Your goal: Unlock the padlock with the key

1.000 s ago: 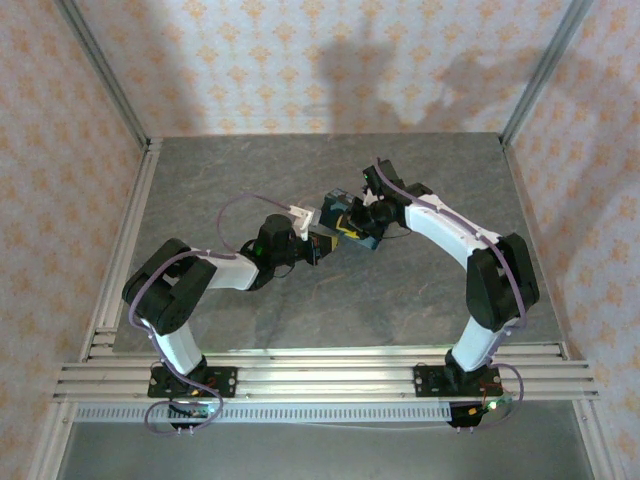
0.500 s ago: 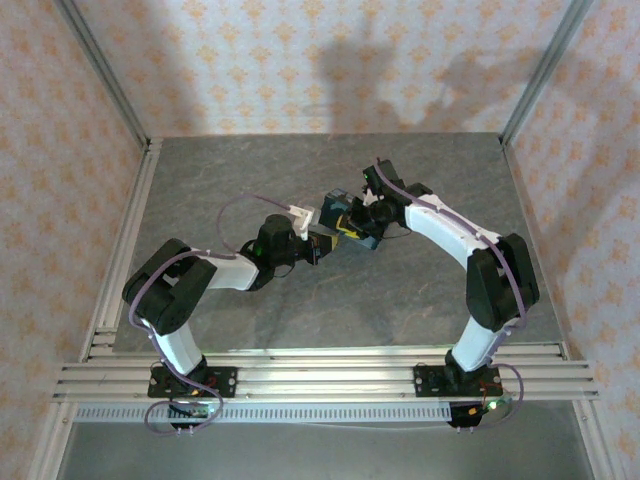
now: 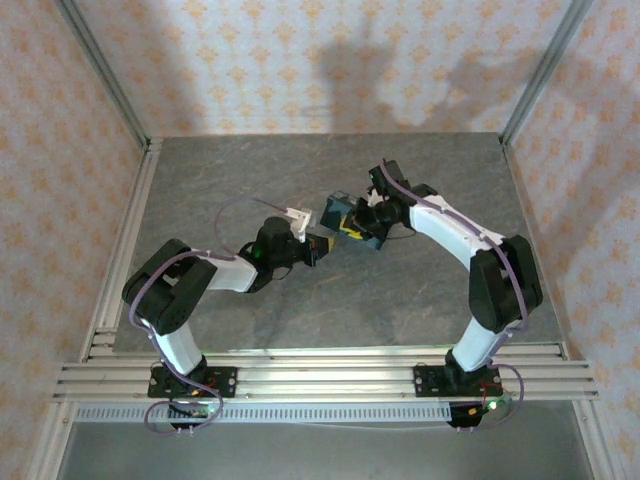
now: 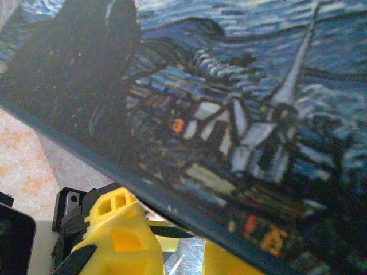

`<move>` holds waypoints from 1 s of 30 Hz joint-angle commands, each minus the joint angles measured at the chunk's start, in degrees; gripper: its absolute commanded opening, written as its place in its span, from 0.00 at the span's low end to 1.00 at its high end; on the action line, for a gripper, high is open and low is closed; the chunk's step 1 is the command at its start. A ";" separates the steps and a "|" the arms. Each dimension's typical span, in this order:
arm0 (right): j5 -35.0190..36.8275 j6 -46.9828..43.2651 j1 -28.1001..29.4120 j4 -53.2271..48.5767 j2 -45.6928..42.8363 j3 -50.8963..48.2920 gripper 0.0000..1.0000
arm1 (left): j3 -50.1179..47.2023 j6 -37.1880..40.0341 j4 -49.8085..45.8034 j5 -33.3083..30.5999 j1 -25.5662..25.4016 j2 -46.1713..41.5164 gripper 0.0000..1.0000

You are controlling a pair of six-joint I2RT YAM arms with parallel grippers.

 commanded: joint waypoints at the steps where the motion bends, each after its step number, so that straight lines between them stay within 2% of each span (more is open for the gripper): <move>1: -1.70 0.45 -0.31 0.25 -2.46 -0.34 0.00 | -0.67 0.85 1.15 -1.54 0.09 -0.41 0.00; 14: -2.06 0.44 -0.31 0.37 -2.46 -0.44 0.00 | 1.62 3.54 0.25 2.39 -1.57 0.13 0.00; 30: -2.27 -0.03 -0.32 -0.15 -2.29 -0.50 0.00 | 2.71 4.03 -0.96 1.79 -2.22 -0.13 0.00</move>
